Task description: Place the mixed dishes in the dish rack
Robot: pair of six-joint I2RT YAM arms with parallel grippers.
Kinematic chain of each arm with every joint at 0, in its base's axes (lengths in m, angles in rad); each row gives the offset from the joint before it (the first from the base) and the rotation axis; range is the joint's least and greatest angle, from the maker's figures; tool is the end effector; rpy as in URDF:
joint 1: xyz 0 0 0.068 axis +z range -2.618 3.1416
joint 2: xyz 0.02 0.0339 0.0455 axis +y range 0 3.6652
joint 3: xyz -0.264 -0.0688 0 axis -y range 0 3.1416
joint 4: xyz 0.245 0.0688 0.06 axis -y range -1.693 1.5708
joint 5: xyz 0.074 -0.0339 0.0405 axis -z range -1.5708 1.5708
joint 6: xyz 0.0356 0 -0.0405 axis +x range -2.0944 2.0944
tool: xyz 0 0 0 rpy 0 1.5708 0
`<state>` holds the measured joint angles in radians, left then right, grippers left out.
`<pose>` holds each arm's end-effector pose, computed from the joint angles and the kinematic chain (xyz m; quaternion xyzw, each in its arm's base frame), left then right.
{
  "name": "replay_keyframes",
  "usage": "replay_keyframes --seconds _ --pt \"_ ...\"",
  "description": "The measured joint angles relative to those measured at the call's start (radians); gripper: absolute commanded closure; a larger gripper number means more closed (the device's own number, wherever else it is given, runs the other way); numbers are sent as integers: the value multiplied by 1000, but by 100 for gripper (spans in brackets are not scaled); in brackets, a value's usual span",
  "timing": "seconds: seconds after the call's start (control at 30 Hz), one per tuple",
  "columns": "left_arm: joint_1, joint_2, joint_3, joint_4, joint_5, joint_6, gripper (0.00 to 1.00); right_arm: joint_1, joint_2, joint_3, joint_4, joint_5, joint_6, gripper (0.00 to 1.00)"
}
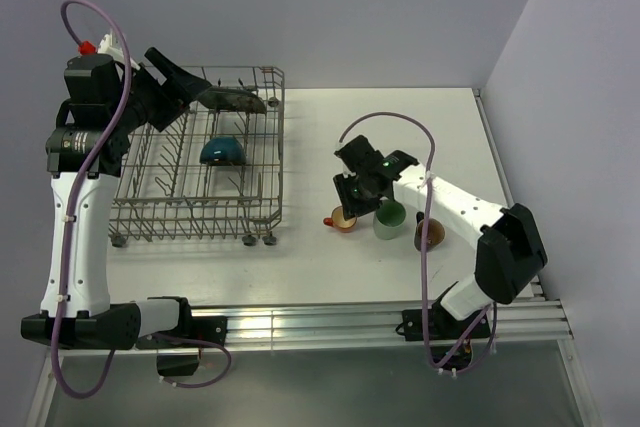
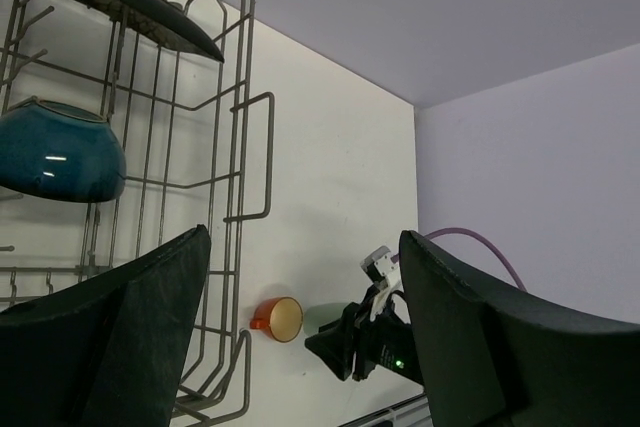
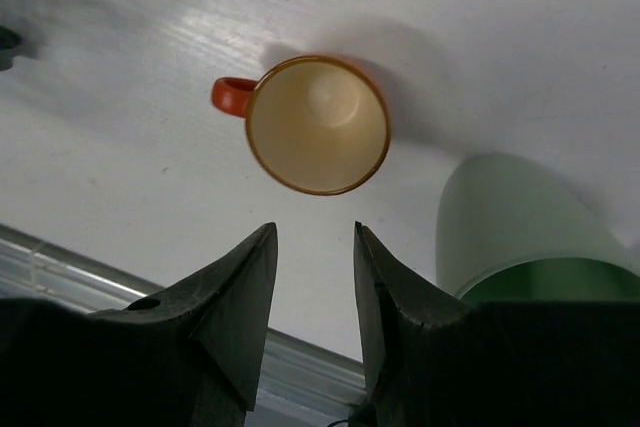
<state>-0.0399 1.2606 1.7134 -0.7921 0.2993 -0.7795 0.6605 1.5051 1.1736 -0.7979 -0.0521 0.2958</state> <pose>0.2347 -0.0199 0.4901 -0.2115 0.7838 -0.3391 0.4754 0.2363 0.1859 0.2549 -0.1825 0.9582 0.1233 0.1826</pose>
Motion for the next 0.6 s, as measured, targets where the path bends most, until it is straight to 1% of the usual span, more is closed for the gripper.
replay_keyframes --seconds 0.27,0.4,0.6 --pt "0 -2 0 -13 -1 27 18 0 99 14 11 113 -31 55" --pt "2 -14 -11 -35 -1 39 18 0 140 30 27 134 -52 51" --pt "10 -31 -15 -57 0 59 18 -3 174 35 47 138 -74 49"
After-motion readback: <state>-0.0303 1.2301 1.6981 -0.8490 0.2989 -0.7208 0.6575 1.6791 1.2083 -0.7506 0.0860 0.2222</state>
